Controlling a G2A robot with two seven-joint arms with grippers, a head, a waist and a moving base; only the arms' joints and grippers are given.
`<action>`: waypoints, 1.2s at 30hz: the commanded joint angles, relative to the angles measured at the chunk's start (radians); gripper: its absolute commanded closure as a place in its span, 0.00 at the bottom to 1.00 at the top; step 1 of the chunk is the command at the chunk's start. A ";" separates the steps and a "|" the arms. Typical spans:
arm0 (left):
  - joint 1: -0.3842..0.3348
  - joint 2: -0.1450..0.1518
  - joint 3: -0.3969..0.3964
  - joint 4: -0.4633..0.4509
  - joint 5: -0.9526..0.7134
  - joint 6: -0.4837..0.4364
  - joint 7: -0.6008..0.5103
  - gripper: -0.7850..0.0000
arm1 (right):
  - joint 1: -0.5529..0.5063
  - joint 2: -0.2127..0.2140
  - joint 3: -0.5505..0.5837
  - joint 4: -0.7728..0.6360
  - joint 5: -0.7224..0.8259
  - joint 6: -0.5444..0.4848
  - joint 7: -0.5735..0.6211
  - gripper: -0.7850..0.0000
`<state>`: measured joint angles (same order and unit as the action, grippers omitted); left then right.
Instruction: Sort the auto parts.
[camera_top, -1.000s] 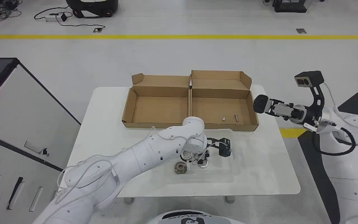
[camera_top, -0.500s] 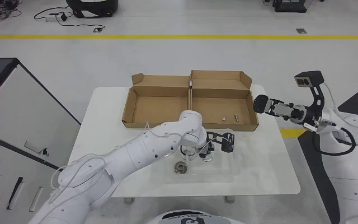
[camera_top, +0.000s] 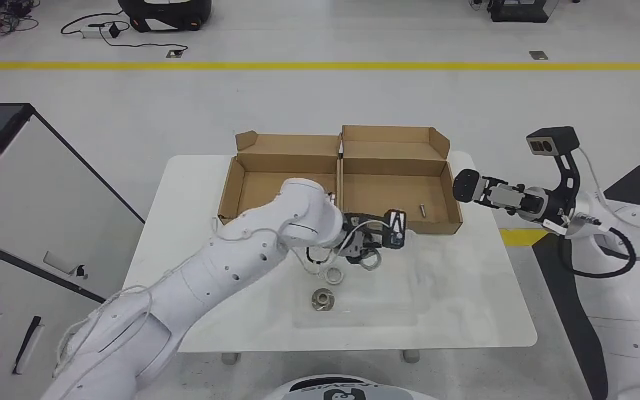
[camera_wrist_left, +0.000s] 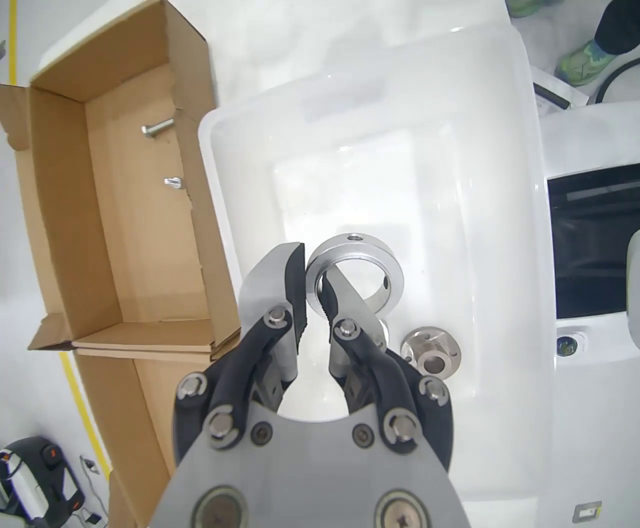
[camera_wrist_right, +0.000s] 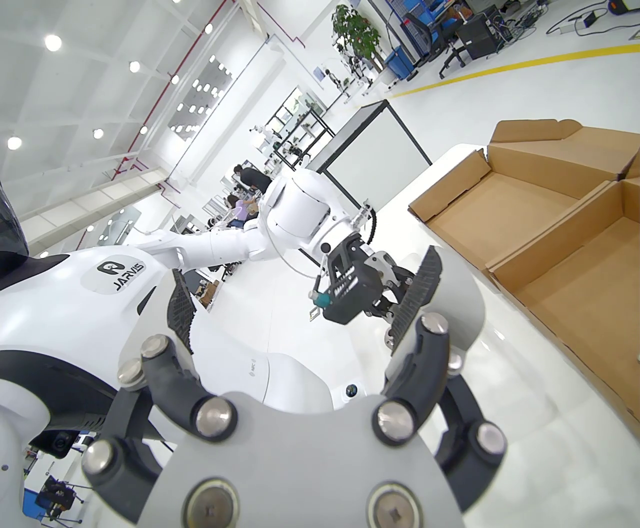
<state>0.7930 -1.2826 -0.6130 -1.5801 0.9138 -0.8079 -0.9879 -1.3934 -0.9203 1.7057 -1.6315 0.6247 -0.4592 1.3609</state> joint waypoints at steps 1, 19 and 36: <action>0.032 0.019 -0.058 -0.032 0.019 0.014 0.042 1.00 | 0.000 0.000 0.000 0.000 0.000 0.000 0.000 0.00; 0.322 0.130 -0.477 -0.250 0.077 -0.043 0.434 1.00 | 0.000 0.000 0.000 0.000 0.000 0.000 0.000 0.00; 0.541 0.179 -0.744 -0.329 0.009 -0.204 0.985 1.00 | 0.000 0.000 0.000 0.000 0.000 0.000 0.000 0.00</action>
<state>1.3262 -1.1069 -1.3504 -1.9035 0.9249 -1.0126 -0.0355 -1.3934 -0.9203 1.7057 -1.6315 0.6247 -0.4592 1.3609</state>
